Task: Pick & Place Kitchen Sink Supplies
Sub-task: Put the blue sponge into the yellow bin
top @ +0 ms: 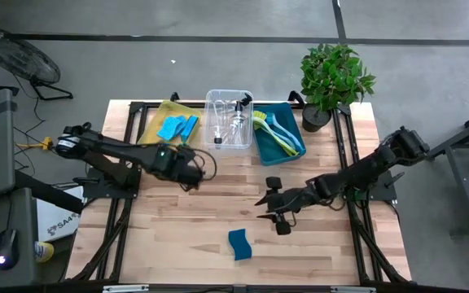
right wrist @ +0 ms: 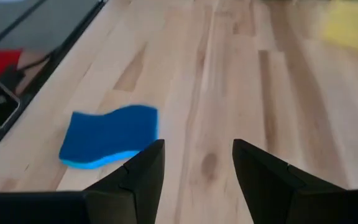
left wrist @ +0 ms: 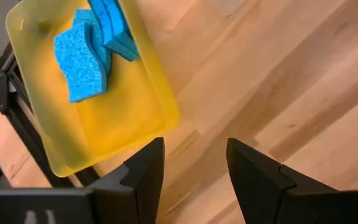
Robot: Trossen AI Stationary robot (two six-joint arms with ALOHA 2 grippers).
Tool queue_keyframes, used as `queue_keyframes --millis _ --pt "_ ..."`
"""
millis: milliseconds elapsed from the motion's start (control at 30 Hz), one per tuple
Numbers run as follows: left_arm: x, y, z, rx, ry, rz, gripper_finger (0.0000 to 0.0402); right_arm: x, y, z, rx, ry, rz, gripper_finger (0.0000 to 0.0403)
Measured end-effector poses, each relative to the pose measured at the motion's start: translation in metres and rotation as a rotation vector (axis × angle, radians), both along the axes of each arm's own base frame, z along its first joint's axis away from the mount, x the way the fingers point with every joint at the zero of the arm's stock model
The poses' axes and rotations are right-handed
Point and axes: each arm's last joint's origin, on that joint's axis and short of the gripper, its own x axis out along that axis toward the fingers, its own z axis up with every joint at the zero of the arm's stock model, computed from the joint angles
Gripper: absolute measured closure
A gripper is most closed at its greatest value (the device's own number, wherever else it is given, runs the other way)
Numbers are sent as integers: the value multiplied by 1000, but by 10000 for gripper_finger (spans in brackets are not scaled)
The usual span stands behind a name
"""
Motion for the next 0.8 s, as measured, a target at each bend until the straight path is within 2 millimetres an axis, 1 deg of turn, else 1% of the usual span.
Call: queue_keyframes --millis 300,467,567,700,800 --pt "-9 -42 1 28 -88 -37 235 38 20 -1 -71 249 118 220" --pt "-17 -61 1 31 -134 -55 235 59 31 8 -104 280 158 220" --pt "-21 -72 1 43 -175 -58 235 67 35 14 -103 288 173 220" --pt "-29 -87 2 81 -242 -80 234 77 38 18 -108 303 109 220" --pt "-34 -96 3 104 -296 -90 234 82 41 16 -119 340 104 220"
